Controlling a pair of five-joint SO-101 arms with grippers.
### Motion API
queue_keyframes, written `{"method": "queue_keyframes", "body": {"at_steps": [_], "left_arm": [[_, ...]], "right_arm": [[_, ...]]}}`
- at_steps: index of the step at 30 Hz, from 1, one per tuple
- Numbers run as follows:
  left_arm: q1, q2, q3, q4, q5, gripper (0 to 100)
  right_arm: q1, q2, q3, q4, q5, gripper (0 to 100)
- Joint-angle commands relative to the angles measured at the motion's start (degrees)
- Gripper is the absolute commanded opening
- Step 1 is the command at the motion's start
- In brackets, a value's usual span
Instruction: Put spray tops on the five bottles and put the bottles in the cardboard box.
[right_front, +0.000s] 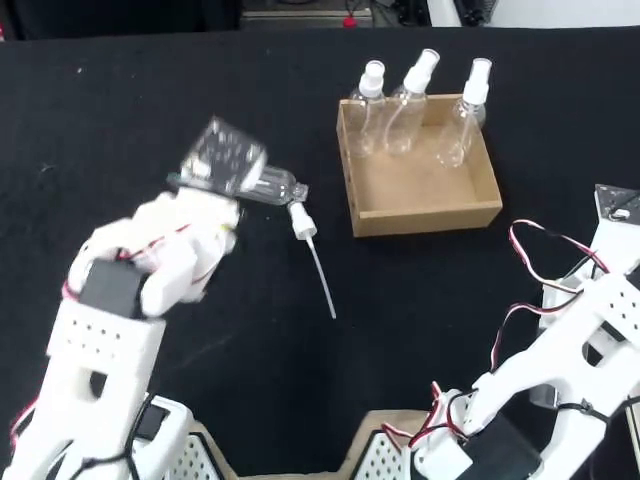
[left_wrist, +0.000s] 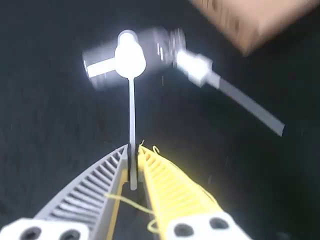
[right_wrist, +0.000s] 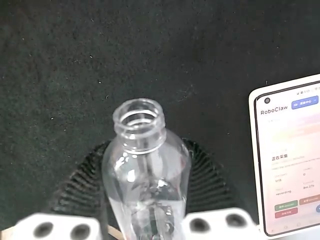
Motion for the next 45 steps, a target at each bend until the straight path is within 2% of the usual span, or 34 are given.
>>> {"method": "queue_keyframes", "body": {"at_steps": [1, 5, 10, 14, 20, 22, 27, 30, 35, 40, 45], "left_arm": [[-8.7, -7.0, 4.2, 2.3, -8.4, 3], [-19.3, -11.4, 11.5, 2.4, -15.2, 3], [-24.8, -13.1, 22.6, 2.2, -20.8, 3], [-30.0, -13.0, 26.9, 2.5, -25.3, 5], [-40.0, -13.6, 26.4, 2.7, -30.0, 28], [-41.4, -13.6, 25.1, 2.8, -31.8, 31], [-41.0, -12.7, 18.0, 2.7, -29.1, 28], [-38.3, -8.8, 13.8, 5.1, -28.0, 28], [-33.6, 8.9, 1.5, 10.0, -22.5, 28], [-27.6, 26.0, -9.1, 10.6, -19.4, 28], [-25.5, 41.0, -19.8, 10.8, -18.4, 28]], "right_arm": [[0.5, -2.5, -0.4, -1.1, 0.4, 1.1], [-0.5, -2.7, -0.5, -1.0, 0.4, 1.1], [-4.1, -2.9, -0.4, -0.5, 0.0, 1.1], [-5.1, -2.7, -0.4, -0.5, -1.1, 1.1], [-5.0, -2.9, -0.6, -0.6, -1.1, 1.1], [-4.9, -2.9, -0.5, -0.7, -1.1, 1.1], [-5.1, -2.8, -0.4, -0.7, -1.1, 1.1], [-5.1, -2.8, -0.4, -0.6, -1.1, 1.1], [-5.1, -2.9, -0.4, -0.6, -1.1, 1.1], [-5.1, -2.9, -0.4, -0.7, -1.1, 1.1], [-4.9, -2.9, -0.4, -0.7, -1.1, 1.1]]}}
